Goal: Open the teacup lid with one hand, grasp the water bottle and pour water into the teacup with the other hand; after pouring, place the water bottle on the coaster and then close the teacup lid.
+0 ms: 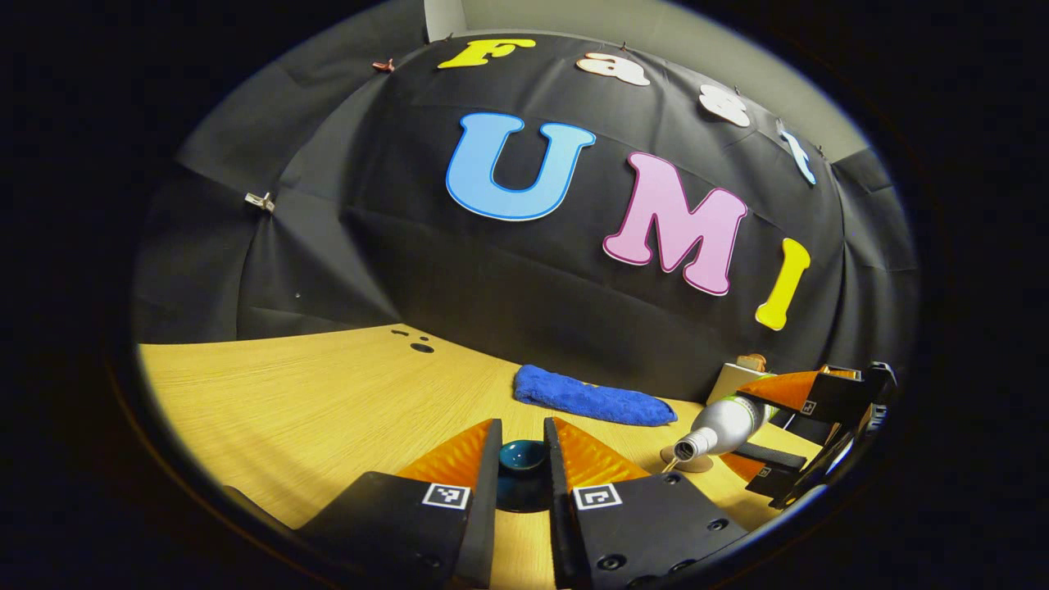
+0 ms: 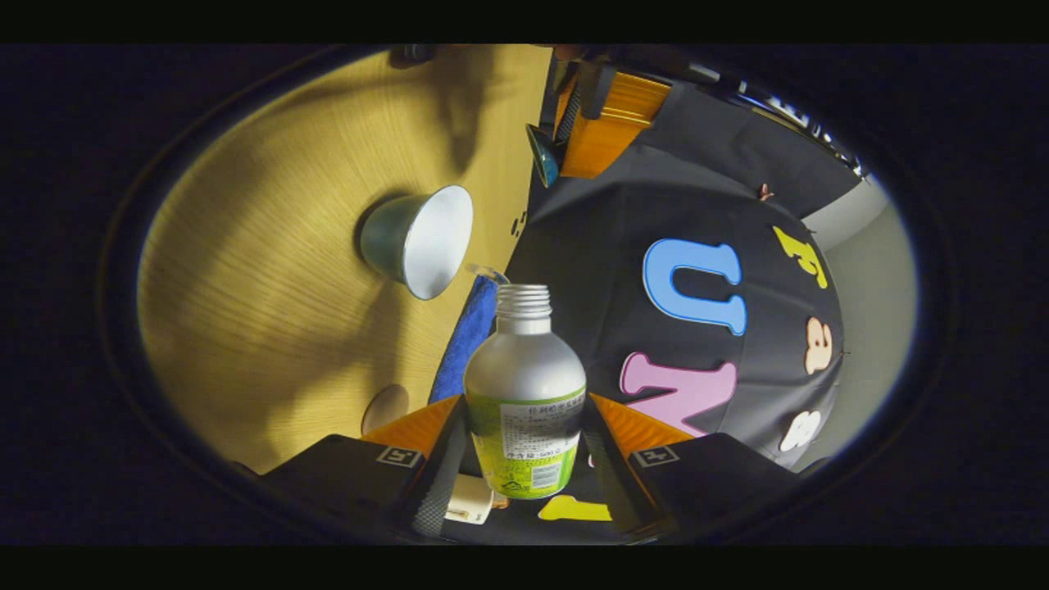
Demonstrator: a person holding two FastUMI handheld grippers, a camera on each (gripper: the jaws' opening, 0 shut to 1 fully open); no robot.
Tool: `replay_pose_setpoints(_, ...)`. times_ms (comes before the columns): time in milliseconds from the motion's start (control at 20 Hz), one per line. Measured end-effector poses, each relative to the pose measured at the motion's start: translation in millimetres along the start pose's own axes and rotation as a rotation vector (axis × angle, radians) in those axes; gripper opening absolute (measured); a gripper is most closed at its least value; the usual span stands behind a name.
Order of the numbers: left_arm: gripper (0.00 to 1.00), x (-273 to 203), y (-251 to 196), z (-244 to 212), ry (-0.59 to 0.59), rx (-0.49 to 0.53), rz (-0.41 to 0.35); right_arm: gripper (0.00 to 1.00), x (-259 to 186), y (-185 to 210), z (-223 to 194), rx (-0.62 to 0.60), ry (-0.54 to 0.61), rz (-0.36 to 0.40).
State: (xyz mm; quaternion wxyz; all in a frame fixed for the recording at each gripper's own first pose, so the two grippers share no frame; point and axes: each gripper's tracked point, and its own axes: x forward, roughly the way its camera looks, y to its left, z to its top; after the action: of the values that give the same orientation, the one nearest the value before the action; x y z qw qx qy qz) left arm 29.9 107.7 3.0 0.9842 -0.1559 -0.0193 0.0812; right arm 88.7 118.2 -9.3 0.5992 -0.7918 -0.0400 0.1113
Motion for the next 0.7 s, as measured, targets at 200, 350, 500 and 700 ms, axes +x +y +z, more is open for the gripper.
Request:
replay_pose_setpoints(200, 0.31, 0.2, 0.6, -0.2, 0.001, -0.005, 0.000, 0.77, 1.8, 1.4, -1.6, -0.044, -0.002, 0.011)
replay_pose_setpoints(350, 0.32, -0.3, 0.2, -1.4, 0.002, -0.004, 0.001, 0.77, 3.7, 1.6, -3.1, -0.057, -0.002, 0.016)
replay_pose_setpoints(500, 0.32, -0.3, 0.3, -0.9, 0.005, -0.004, 0.001, 0.77, 3.4, 1.8, -2.3, -0.072, -0.005, 0.016)
replay_pose_setpoints(700, 0.32, 0.1, 0.6, -1.3, 0.004, -0.007, 0.002, 0.77, 4.5, 2.6, -0.3, -0.116, -0.016, 0.023)
